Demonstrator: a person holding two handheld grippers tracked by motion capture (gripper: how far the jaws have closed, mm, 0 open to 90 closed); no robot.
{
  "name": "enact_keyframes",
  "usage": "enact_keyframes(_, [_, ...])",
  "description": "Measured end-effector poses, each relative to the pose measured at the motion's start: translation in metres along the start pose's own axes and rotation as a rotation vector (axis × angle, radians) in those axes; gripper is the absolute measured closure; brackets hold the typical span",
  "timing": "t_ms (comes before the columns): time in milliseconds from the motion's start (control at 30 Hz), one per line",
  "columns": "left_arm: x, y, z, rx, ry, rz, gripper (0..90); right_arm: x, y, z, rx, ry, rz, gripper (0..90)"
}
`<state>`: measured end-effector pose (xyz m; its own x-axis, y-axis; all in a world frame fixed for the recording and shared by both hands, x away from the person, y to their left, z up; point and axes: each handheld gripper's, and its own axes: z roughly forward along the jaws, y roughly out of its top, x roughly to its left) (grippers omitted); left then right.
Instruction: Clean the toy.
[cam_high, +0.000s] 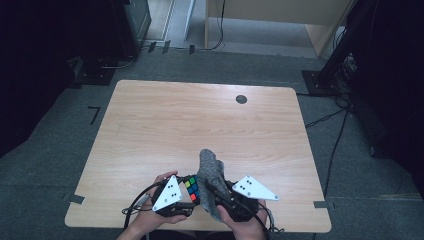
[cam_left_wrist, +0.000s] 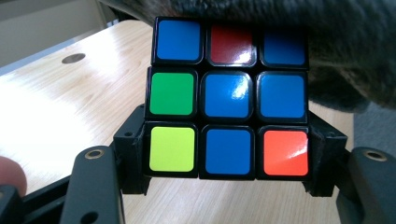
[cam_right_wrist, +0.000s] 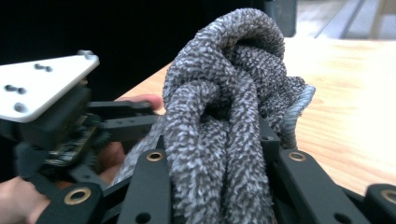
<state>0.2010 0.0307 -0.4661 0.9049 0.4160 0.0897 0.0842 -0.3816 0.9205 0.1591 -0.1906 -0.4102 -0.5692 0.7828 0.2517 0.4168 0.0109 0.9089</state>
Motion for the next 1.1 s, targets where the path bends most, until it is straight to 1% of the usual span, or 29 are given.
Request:
enact_keyframes(33, [0.0, 0.0, -0.001, -0.001, 0.002, -0.002, 34.0, 0.0, 0.0, 0.001, -0.004, -0.004, -0.009, 68.1])
enact_keyframes(100, [0.002, 0.001, -0.003, -0.019, 0.004, -0.001, 34.0, -0.008, -0.001, 0.002, -0.006, -0.001, 0.019, 68.0])
enact_keyframes(167, [0.004, 0.003, -0.007, -0.041, -0.002, -0.009, 33.9, -0.017, -0.004, 0.004, 0.015, -0.043, 0.048, 68.1])
enact_keyframes(200, [0.005, 0.004, -0.008, -0.043, 0.002, -0.012, 34.0, -0.021, -0.004, 0.004, 0.022, -0.047, 0.074, 68.1])
enact_keyframes(233, [0.006, 0.004, -0.008, -0.047, 0.004, -0.016, 33.9, -0.024, -0.004, 0.004, 0.025, -0.039, 0.098, 68.1])
enact_keyframes(267, [0.006, 0.003, -0.007, -0.048, 0.002, -0.022, 33.9, -0.024, -0.003, 0.004, 0.019, -0.024, 0.125, 68.2])
enact_keyframes(300, [0.005, 0.003, -0.006, -0.04, 0.002, -0.026, 33.9, -0.021, -0.002, 0.003, 0.013, -0.012, 0.137, 68.2])
enact_keyframes(367, [0.002, 0.002, -0.004, -0.017, 0.014, 0.002, 34.0, -0.013, 0.002, 0.001, -0.002, 0.037, 0.125, 68.0])
enact_keyframes(400, [0.0, 0.003, -0.004, -0.016, 0.012, 0.012, 34.0, -0.009, 0.003, 0.001, -0.008, 0.05, 0.112, 67.9])
enact_keyframes(433, [0.0, 0.004, -0.004, -0.017, 0.013, 0.016, 34.0, -0.006, 0.003, 0.001, -0.008, 0.047, 0.094, 67.7])
enact_keyframes(467, [0.0, 0.005, -0.005, -0.02, 0.014, 0.016, 34.0, -0.006, 0.003, 0.001, -0.014, 0.041, 0.084, 67.6])
enact_keyframes(500, [0.001, 0.006, -0.006, -0.029, 0.009, 0.013, 34.0, -0.01, 0.002, 0.001, -0.022, 0.041, 0.089, 67.6])
enact_keyframes(533, [0.002, 0.006, -0.008, -0.049, -0.002, 0.002, 34.0, -0.015, 0.0, 0.001, -0.015, 0.027, 0.108, 67.7])
enact_keyframes(567, [0.004, 0.007, -0.011, -0.066, -0.012, -0.011, 34.0, -0.021, -0.001, 0.002, 0.0, -0.012, 0.115, 67.9])
enact_keyframes(600, [0.006, 0.007, -0.012, -0.076, -0.016, -0.022, 34.0, -0.026, -0.003, 0.003, 0.007, -0.037, 0.125, 68.0])
enact_keyframes(667, [0.008, 0.007, -0.011, -0.063, -0.014, -0.024, 34.0, -0.03, -0.004, 0.001, 0.0, -0.016, 0.17, 68.2])
enact_keyframes(700, [0.007, 0.006, -0.008, -0.044, -0.001, -0.017, 34.0, -0.028, -0.002, -0.001, -0.006, -0.003, 0.169, 68.1])
enact_keyframes(733, [0.006, 0.005, -0.006, -0.024, 0.014, -0.003, 34.0, -0.023, -0.001, -0.002, -0.019, 0.025, 0.16, 68.0])
enact_keyframes(767, [0.005, 0.004, -0.005, -0.019, 0.01, 0.002, 34.0, -0.016, 0.001, -0.002, -0.027, 0.06, 0.147, 68.0])
enact_keyframes(800, [0.003, 0.004, -0.006, -0.036, 0.008, 0.007, 34.1, -0.01, 0.003, -0.002, -0.029, 0.077, 0.127, 68.0])
enact_keyframes(833, [0.003, 0.005, -0.007, -0.055, 0.005, 0.004, 34.0, -0.006, 0.003, -0.002, -0.031, 0.087, 0.117, 67.9])
enact_keyframes(867, [0.004, 0.006, -0.01, -0.067, -0.001, 0.0, 34.1, -0.006, 0.004, -0.002, -0.045, 0.095, 0.121, 67.9])
enact_keyframes(900, [0.006, 0.007, -0.013, -0.087, -0.006, -0.007, 34.0, -0.01, 0.004, -0.003, -0.055, 0.106, 0.141, 68.1])
enact_keyframes(933, [0.008, 0.008, -0.016, -0.119, -0.019, -0.02, 34.1, -0.016, 0.004, -0.003, -0.051, 0.087, 0.157, 68.5])
enact_keyframes(967, [0.011, 0.008, -0.021, -0.146, -0.032, -0.035, 34.1, -0.023, 0.003, -0.005, -0.039, 0.031, 0.16, 68.7])
enact_keyframes(1000, [0.014, 0.009, -0.024, -0.17, -0.033, -0.05, 34.1, -0.032, 0.002, -0.006, -0.049, 0.0, 0.17, 68.7])
enact_keyframes(1033, [0.016, 0.01, -0.027, -0.182, -0.031, -0.058, 34.1, -0.041, -0.001, -0.007, -0.064, -0.002, 0.197, 68.9])
enact_keyframes(1067, [0.019, 0.01, -0.029, -0.189, -0.026, -0.066, 34.1, -0.049, -0.002, -0.008, -0.079, 0.014, 0.223, 68.9])
enact_keyframes(1100, [0.022, 0.01, -0.031, -0.2, -0.02, -0.079, 34.1, -0.055, -0.005, -0.007, -0.11, 0.047, 0.217, 69.1])
